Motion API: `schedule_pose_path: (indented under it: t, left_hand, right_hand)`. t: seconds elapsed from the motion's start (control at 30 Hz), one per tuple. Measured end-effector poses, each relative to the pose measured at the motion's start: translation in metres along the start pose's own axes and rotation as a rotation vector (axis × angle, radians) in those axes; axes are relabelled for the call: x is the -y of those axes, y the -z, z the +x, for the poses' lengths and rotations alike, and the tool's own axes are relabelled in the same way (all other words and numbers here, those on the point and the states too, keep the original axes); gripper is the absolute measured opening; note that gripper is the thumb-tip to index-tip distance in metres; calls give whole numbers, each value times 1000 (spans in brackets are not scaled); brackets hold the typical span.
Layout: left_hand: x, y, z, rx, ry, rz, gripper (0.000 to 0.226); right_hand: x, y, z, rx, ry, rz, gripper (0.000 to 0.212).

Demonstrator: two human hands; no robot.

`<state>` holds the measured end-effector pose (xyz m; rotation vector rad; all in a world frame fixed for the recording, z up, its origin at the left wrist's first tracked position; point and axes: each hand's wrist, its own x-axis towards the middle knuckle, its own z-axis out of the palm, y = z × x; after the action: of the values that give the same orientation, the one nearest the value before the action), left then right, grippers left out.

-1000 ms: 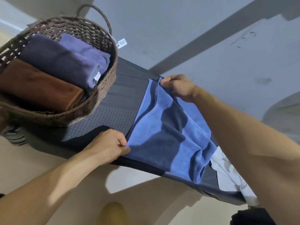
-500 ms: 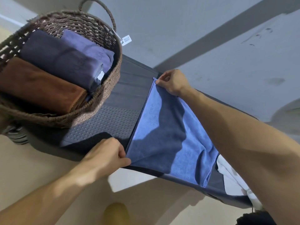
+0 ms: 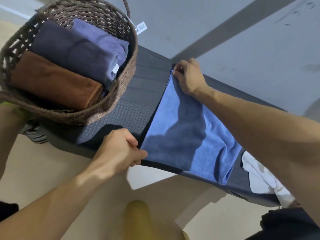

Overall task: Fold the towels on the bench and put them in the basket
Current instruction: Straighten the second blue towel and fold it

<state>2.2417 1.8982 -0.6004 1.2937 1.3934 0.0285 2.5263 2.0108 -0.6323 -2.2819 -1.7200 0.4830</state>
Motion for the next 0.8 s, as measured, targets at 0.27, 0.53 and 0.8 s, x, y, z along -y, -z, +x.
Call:
schedule_pose_path:
  t: [0.27, 0.53, 0.8]
  left_hand:
    - [-1, 5, 8, 72, 27, 302, 15]
    - [-1, 25, 11, 0, 73, 477, 24]
    - [-20, 24, 15, -161, -125, 669, 33]
  right_hand:
    - [21, -1, 7, -20, 73, 81, 20]
    - [28, -13, 32, 16, 149, -47, 30]
    - [0, 45, -43, -211, 175, 154, 11]
